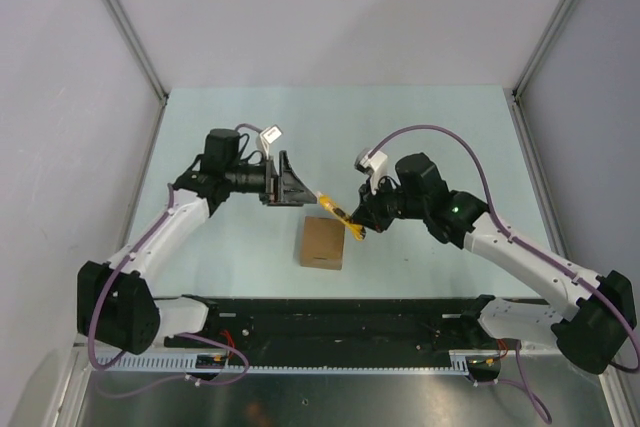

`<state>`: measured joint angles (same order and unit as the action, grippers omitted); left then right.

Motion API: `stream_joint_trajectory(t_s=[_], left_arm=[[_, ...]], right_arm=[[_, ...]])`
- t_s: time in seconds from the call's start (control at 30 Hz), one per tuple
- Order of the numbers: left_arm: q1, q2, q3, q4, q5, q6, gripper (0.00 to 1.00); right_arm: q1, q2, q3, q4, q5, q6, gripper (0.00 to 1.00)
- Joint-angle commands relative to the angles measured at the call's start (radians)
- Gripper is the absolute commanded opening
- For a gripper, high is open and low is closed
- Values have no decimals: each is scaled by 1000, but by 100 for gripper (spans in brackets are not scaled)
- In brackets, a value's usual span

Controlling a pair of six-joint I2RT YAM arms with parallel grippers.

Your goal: Unpack the express box

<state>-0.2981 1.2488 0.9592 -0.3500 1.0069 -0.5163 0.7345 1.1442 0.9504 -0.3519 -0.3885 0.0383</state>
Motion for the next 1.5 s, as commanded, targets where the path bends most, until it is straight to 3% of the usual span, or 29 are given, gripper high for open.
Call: stream_joint_trajectory(t_s=[0.0,0.23,0.33,0.77,0.83,0.87,0.9,0.97,1.07,1.2,1.3,1.47], left_arm=[[-33,26,4,11,50,-2,99],[-50,60,30,13,56,-31,91],[-81,75,26,13,55,-47,79],[-99,89,33,14,44,-77,4],[-101,89,42,13,36,-76,0],[-99,86,49,13,26,-74,0],[-101,81,62,13,15,-71,0],[-102,67,87,14,-5,-71,0],[-101,57,119,13,-24,-73,0],[-99,55,168,14,-59,-91,0],[-99,52,234,14,-120,-117,0],[-102,49,419,46,-212,-187,0]], right_arm=[[40,-3,53,-24,22,-75,0],[88,11,68,-45,72,-101,0],[108,12,71,-41,102,-106,0],[123,8,71,-36,108,-101,0],[124,6,74,-35,122,-71,0],[121,8,82,-39,152,-55,2],[118,6,90,-61,160,-43,15],[114,-3,109,-76,215,-14,57],[86,-52,113,-62,232,26,84],[24,-142,114,10,264,100,96],[-53,-202,113,79,284,225,100],[-184,-198,135,218,71,518,100]])
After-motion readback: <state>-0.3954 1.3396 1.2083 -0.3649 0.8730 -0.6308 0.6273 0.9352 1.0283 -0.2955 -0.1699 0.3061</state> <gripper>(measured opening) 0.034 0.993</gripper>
